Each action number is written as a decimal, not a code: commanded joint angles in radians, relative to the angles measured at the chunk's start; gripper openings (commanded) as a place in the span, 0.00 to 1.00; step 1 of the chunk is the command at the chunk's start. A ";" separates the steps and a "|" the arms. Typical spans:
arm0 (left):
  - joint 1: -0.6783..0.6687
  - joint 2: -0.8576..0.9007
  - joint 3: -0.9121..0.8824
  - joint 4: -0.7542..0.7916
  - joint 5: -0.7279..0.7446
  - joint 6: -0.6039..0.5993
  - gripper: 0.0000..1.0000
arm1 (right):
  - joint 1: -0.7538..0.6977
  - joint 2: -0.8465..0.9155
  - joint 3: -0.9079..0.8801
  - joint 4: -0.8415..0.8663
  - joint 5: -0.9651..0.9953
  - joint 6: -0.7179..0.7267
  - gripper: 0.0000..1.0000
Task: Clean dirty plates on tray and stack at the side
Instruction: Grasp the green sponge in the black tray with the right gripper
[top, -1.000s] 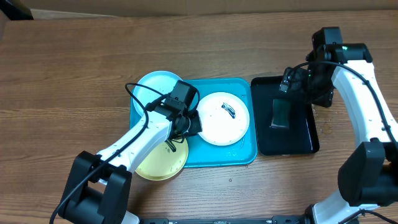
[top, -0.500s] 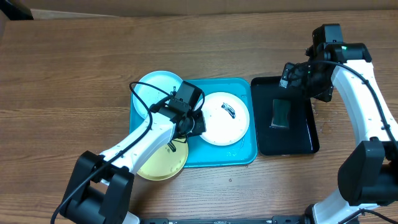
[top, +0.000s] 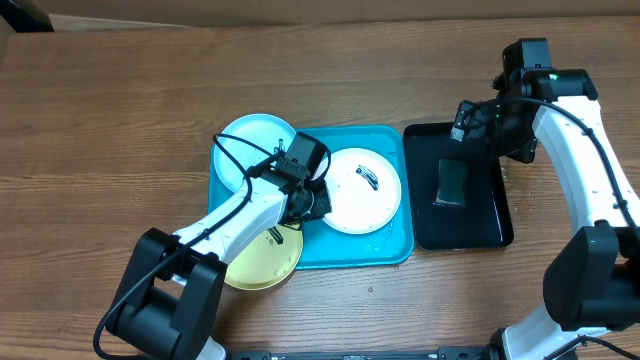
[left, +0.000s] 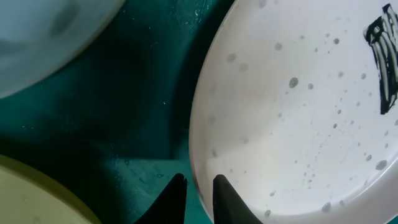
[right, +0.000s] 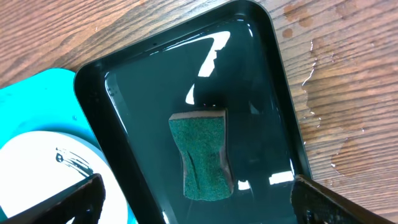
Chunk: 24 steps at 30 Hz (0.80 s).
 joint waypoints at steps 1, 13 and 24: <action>-0.008 0.008 -0.005 0.003 -0.021 -0.017 0.17 | 0.000 -0.005 -0.013 0.009 0.012 -0.003 0.91; -0.008 0.008 -0.006 0.003 -0.038 -0.017 0.17 | 0.000 -0.005 -0.187 0.165 0.019 -0.003 0.83; -0.008 0.008 -0.006 0.003 -0.037 -0.017 0.16 | 0.092 -0.005 -0.304 0.240 0.034 -0.080 0.80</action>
